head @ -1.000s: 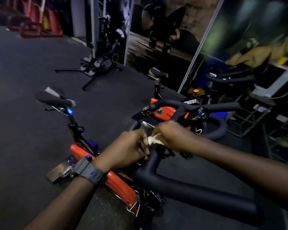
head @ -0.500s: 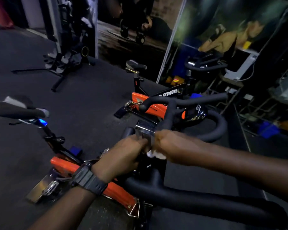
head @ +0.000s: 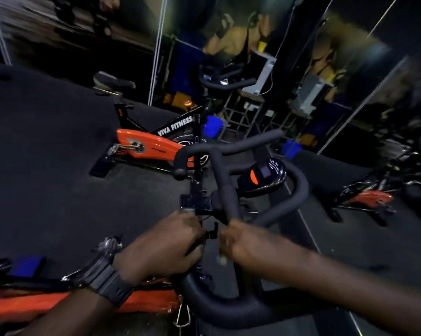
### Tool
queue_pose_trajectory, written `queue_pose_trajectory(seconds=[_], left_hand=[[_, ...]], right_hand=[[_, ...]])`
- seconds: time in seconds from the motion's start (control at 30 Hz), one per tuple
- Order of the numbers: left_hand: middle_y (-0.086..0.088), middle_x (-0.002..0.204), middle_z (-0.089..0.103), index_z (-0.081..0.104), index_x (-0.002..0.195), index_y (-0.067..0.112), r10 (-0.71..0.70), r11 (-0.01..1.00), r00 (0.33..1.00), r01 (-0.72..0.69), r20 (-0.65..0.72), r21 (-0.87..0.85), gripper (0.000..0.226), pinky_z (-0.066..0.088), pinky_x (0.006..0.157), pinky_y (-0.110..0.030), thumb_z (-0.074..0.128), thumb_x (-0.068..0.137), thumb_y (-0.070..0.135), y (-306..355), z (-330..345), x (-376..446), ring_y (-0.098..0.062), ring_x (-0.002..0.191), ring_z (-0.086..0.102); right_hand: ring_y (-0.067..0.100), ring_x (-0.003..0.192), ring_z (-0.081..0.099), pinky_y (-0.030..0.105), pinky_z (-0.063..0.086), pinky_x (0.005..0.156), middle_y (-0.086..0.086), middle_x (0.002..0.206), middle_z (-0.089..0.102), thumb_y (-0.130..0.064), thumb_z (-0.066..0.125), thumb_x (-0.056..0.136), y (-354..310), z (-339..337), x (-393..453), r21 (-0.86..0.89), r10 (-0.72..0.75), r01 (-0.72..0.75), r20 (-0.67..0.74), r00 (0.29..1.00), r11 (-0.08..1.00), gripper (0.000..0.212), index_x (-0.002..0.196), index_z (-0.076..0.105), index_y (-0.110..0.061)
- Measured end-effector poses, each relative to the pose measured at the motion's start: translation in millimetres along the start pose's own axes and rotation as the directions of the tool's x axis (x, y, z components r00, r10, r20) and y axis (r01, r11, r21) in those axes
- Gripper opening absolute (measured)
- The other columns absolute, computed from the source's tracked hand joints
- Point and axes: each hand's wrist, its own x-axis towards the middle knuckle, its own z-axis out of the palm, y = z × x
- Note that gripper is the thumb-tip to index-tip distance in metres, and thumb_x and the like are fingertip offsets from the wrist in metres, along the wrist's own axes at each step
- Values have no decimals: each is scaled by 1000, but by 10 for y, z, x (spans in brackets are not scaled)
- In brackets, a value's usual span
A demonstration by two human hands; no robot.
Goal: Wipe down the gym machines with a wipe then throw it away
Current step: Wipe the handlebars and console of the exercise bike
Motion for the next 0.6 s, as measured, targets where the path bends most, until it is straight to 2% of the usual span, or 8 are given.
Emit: queue_pose_trajectory(seconds=[0.07,0.13,0.2,0.3,0.37,0.43,0.5,0.6], left_hand=[[5,84,60,59,81,24,4,1000,999,-4,40,4,23,42,83,-27,42,85,38,-44,28,11,-13,89,53],[7,91,61,61,90,25,1,1000,999,0,42,-13,22,43,85,-29,45,87,38,-62,6,42,-13,93,54],[5,106,59,60,106,23,-22,997,999,24,29,-70,23,46,89,-33,52,89,37,-84,-13,103,-16,102,55],[-1,126,54,57,125,16,-40,993,998,33,-55,-117,38,45,98,-33,59,89,30,-142,-24,260,-19,115,53],[-5,131,55,58,126,11,-55,991,992,40,-114,-125,40,42,103,-33,61,88,22,-176,-8,382,-24,119,53],[-9,134,57,59,128,9,-69,991,988,52,-141,-120,41,38,106,-32,62,87,16,-195,15,478,-27,122,54],[-9,135,58,59,129,9,-74,990,993,61,-93,-129,41,42,106,-35,60,88,13,-176,43,537,-29,124,54],[-8,120,64,63,120,12,-113,973,991,95,-73,-212,35,44,96,-29,59,86,5,-200,70,627,-28,113,59]], right_hand=[[13,75,52,23,38,65,-8,81,59,-28,67,82,-324,19,-201,-1,-79,80,123,989,997,6,77,64,-26],[10,72,46,24,42,60,1,90,58,-21,59,89,-206,18,-154,78,-36,20,201,979,997,5,89,64,-21],[15,71,51,31,48,52,8,93,57,-10,60,87,149,-35,128,41,82,-86,86,993,995,7,89,67,-10],[23,78,58,31,51,55,3,89,59,-16,71,79,528,-64,391,-17,250,-253,-117,961,967,7,86,70,-13],[21,80,56,30,50,55,0,88,58,-22,62,83,427,-22,282,6,258,-261,-152,954,965,9,87,70,-18],[20,83,54,34,51,53,-2,89,53,-27,49,87,177,51,37,40,212,-209,-103,972,977,19,90,67,-21],[20,87,55,37,52,52,-3,92,52,-29,43,90,58,44,-112,55,188,-187,-23,982,981,25,97,66,-23],[24,89,58,38,53,58,0,95,57,-35,44,92,343,-57,154,19,350,-350,-94,932,937,26,99,65,-22]])
